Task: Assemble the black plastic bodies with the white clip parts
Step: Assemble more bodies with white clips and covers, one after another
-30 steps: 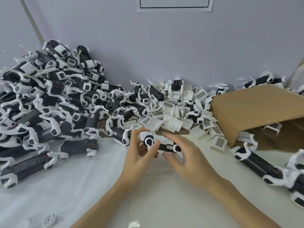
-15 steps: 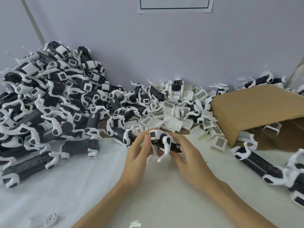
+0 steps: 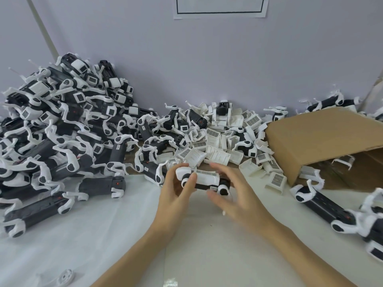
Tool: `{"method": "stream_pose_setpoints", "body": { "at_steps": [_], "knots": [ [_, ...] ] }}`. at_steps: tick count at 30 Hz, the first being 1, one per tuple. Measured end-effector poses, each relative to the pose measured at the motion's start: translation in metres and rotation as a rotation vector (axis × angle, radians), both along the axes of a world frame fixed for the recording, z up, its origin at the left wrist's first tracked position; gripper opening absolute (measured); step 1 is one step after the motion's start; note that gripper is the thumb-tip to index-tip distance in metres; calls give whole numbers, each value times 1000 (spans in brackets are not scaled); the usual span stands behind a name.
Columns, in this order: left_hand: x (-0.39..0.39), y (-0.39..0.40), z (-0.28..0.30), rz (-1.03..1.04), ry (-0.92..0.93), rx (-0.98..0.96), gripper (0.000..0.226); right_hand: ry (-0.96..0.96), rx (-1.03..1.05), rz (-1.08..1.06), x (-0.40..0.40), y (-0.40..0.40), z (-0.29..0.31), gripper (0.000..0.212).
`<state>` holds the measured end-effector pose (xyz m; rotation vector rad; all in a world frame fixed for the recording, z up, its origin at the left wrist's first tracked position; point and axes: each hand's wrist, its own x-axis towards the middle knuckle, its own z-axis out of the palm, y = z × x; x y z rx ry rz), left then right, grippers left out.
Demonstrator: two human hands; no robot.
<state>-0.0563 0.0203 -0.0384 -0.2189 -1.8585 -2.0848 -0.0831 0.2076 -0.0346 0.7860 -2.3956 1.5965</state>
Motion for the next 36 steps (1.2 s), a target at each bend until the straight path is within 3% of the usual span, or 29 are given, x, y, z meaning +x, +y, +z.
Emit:
{"method": "stream_pose_setpoints", "body": {
  "at_steps": [2,5,9,12,15,17,21,23,26,28,31,33,36],
  "knots": [
    [-1,-4,1,4,-3,47,32,-258,-153,70,-3,3,6,52],
    [-3,-8,-1,-54,-9,28,38,-306,-157,120,-9,11,7,55],
    [-5,-10,-5,-43,62,-155,63,-125,8,73,-16,27,7,66],
    [-8,-6,-10,20,198,-454,74,205,292,-108,-19,39,9,77],
    [-4,4,-14,118,432,-750,75,433,338,-146,-20,41,6,75],
    [-3,6,-18,165,499,-800,72,453,331,-150,-21,40,8,75],
    [-3,4,-15,170,471,-732,64,195,254,-89,-23,40,18,79],
    [-2,5,-12,164,445,-675,52,83,156,-41,-23,40,23,69],
    [4,4,-7,176,212,-459,39,-98,-63,33,-20,38,28,41],
    [3,1,-6,185,120,-321,31,-237,-143,56,-15,32,28,38],
    [-1,0,-7,154,44,-245,16,-324,-106,63,-11,26,25,38],
    [-3,-1,-7,91,-34,-208,20,-333,-85,59,-12,27,23,36],
    [-6,-2,-4,67,-121,-59,43,-395,-126,49,-21,33,30,40]
  ]
}}
